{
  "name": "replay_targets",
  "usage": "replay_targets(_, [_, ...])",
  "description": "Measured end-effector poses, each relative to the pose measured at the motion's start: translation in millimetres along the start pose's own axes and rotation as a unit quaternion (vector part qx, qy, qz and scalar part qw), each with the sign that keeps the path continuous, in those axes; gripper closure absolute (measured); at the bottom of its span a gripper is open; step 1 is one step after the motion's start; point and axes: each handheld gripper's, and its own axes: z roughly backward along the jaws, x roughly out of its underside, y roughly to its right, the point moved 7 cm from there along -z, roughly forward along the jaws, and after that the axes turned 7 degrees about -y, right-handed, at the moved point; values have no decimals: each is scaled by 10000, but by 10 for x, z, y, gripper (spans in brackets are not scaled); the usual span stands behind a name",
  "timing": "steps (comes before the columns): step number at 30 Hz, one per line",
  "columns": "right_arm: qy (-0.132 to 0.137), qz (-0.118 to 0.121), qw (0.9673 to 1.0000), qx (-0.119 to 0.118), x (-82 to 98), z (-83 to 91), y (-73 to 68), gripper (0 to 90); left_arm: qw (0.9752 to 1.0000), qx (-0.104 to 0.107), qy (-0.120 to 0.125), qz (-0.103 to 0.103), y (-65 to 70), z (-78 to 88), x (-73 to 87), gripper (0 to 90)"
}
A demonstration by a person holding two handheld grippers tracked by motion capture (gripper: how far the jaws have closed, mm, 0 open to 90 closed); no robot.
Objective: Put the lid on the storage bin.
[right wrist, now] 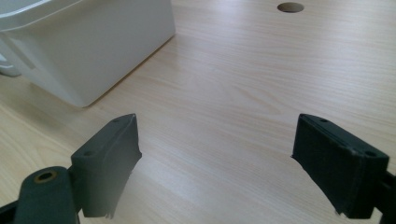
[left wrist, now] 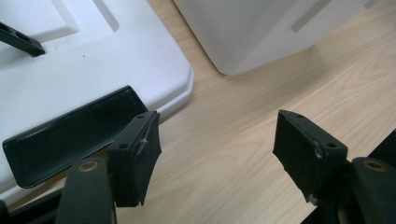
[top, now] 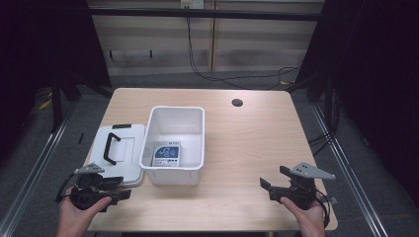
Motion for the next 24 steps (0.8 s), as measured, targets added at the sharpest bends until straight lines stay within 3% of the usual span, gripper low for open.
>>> replay_targets(6, [48, -26, 10000, -21, 23, 24, 1, 154, 10000, -13, 35, 25, -8, 8, -9, 315])
replay_targets(11, [49, 67, 9998, -175, 28, 35, -40, 226, 10000, -77, -9, 48, -15, 58, -53, 316])
replay_targets(12, [38, 77, 9998, -172, 28, 35, -47, 228, 9999, 18, 57, 98, -12, 95, -76, 317])
replay_targets(14, [19, 100, 9998, -170, 30, 35, -55, 228, 9998, -18, 94, 149, -30, 115, -93, 317])
replay_targets(17, [-15, 80, 9998, -158, 33, 30, -63, 207, 9984, 141, 217, 501, -67, 192, -152, 335])
replay_targets(20, [-30, 92, 9997, -202, 38, 38, -75, 207, 9982, 6, 259, 548, -95, 239, -201, 364])
replay_targets(23, [-15, 81, 9994, -332, 33, 37, -97, 209, 9987, 91, 108, 487, -108, 266, -250, 430])
replay_targets(24, [-27, 113, 9993, -350, 33, 41, -108, 222, 9988, -33, 129, 475, -127, 280, -289, 417])
